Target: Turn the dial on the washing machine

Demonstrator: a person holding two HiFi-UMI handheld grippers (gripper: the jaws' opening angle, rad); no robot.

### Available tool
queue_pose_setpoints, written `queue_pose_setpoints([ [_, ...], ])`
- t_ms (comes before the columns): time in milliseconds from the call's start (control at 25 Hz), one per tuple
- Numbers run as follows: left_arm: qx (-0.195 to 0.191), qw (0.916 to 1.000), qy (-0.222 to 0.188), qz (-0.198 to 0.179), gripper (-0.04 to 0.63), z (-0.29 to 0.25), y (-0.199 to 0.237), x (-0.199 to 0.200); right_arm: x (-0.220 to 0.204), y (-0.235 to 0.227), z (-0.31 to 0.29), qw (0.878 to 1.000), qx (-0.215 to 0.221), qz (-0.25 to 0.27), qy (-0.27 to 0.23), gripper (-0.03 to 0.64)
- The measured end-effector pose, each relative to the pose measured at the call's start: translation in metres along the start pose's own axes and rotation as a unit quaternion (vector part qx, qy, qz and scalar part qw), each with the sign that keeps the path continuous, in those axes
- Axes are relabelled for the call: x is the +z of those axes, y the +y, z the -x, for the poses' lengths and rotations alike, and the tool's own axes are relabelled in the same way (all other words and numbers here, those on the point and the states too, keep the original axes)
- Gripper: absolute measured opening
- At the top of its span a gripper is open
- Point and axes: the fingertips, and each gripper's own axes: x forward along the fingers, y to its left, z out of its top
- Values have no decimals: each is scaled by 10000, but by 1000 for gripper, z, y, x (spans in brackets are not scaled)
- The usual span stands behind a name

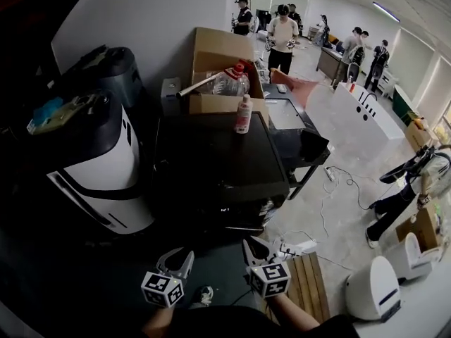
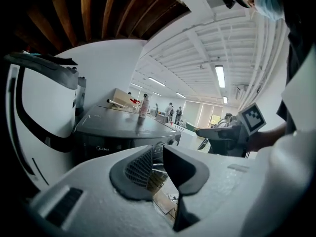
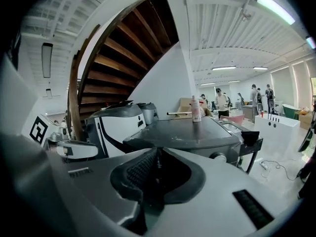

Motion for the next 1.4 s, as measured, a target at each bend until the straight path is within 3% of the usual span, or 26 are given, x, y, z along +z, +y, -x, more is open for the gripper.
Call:
queue_pose_setpoints([
  [280, 469, 9988, -137, 38, 15, 26, -56, -23, -5, -1, 53, 9983, 561, 135, -37, 0],
  [680, 1048, 9939, -264, 215, 12, 73, -110, -61, -36, 3, 115, 9934, 1117, 218, 107, 0],
  [1400, 1367, 9901, -235, 198, 12, 108, -154, -96, -81, 7, 154, 9901, 1320, 239, 416, -2],
])
